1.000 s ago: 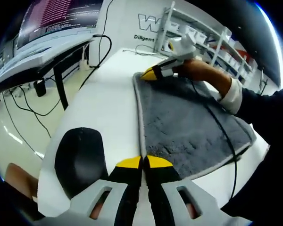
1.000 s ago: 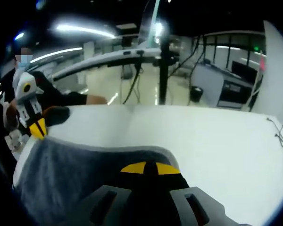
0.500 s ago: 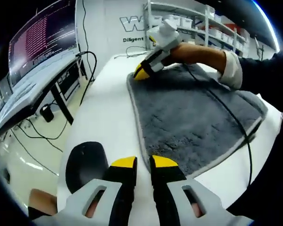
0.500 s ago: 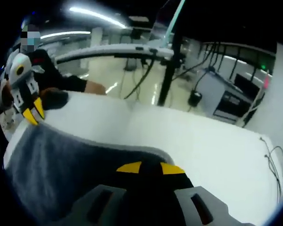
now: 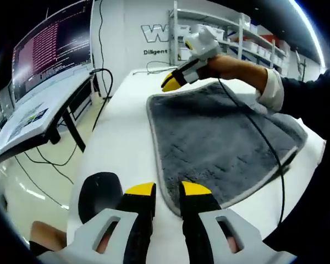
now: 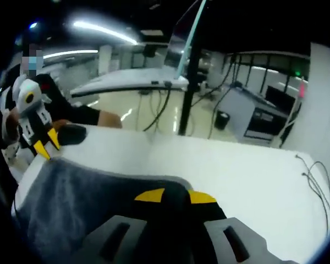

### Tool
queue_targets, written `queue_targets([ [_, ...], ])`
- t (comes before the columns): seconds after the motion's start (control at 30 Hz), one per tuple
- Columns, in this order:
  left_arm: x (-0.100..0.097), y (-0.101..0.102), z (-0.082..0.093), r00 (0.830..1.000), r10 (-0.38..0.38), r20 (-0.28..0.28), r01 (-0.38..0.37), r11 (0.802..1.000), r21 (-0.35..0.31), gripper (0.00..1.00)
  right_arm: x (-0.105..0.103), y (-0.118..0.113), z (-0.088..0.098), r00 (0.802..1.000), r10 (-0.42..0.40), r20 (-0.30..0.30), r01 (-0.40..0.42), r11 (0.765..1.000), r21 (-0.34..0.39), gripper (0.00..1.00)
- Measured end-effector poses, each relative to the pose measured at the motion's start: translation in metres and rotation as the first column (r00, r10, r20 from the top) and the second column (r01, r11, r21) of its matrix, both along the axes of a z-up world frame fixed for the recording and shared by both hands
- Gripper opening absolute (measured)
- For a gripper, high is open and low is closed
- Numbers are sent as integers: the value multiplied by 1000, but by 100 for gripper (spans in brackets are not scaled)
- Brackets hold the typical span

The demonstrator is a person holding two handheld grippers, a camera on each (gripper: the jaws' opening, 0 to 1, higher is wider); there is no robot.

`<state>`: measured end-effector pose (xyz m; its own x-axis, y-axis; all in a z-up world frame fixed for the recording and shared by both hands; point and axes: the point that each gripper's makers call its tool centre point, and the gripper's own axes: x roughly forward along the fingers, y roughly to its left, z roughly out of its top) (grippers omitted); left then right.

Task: Open the folded towel by lifting each exposed corner and separating the folded layers until the towel lies flat within the target outline without major curled edges

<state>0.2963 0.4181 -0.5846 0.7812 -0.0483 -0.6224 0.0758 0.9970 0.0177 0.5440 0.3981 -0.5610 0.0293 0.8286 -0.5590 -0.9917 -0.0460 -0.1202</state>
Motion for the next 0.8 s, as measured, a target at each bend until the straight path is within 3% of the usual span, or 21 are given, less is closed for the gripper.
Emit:
queue_targets([
  [0.17,0,2,8,1000,12,29,-12,1000,-7,18,-1,-13,9,1000,-17,-21,17,1000,5,11],
  [0.33,4,-2,22,993,23,113,-20,1000,-23,18,-2,-30,14,998,-51,-24,51,999,-17,8],
  [0.8,13,-25,26,990,4,143,6,998,-67,18,0,-90,38,992,-121,-27,121,993,-18,8],
])
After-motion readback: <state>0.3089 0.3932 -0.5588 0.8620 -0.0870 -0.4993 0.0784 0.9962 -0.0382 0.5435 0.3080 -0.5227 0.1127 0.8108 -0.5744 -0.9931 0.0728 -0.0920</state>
